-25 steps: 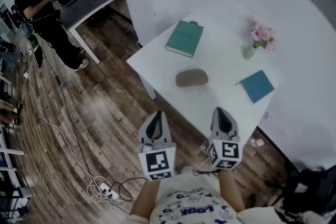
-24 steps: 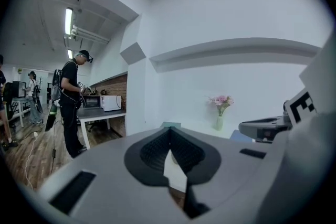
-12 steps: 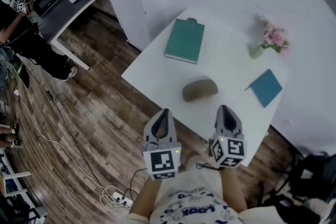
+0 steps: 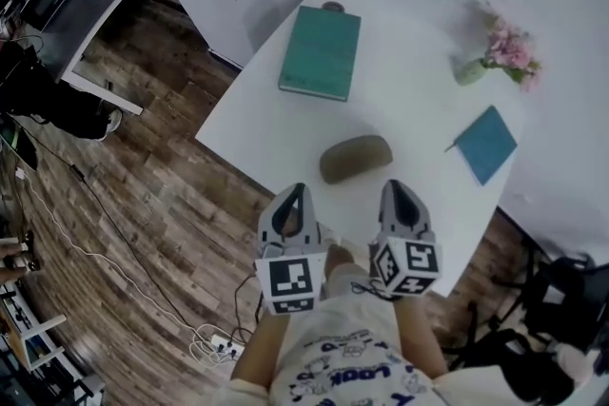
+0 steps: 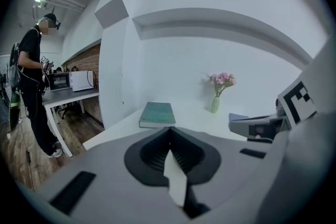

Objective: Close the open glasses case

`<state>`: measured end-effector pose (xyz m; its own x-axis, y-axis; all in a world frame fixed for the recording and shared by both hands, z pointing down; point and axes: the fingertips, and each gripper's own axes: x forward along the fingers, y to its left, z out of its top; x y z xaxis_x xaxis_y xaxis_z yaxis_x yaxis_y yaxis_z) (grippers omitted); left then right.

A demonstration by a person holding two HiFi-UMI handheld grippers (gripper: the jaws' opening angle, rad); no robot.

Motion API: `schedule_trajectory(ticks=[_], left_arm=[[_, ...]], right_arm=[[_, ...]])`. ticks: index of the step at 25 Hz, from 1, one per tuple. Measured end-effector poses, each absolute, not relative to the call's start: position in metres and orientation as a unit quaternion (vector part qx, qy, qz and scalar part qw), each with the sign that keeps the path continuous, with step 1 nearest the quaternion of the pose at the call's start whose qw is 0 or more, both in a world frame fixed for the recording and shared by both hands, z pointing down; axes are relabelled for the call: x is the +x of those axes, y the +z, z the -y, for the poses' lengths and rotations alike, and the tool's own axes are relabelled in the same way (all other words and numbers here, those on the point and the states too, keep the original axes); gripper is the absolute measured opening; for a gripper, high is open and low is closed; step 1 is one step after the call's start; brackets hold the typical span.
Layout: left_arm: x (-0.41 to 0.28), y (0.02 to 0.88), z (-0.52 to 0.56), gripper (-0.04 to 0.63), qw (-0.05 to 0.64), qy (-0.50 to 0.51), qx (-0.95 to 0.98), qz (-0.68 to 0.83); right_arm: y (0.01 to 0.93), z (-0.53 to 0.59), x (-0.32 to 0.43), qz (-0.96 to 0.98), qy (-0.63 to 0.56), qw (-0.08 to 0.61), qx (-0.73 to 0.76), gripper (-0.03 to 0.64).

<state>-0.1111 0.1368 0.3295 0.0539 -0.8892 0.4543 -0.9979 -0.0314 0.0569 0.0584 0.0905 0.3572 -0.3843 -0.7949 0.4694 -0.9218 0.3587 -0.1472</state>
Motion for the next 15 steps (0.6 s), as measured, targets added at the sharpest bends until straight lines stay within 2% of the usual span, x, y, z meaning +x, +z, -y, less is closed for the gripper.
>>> schedule_trajectory(ticks=[15], left_arm=[[-0.094, 0.393, -0.051, 0.003, 0.244, 0.231, 0.738, 0.585]], right_arm=[[0.405, -0.048, 0.06, 0.799, 0.274, 0.192, 0.5, 0.005]])
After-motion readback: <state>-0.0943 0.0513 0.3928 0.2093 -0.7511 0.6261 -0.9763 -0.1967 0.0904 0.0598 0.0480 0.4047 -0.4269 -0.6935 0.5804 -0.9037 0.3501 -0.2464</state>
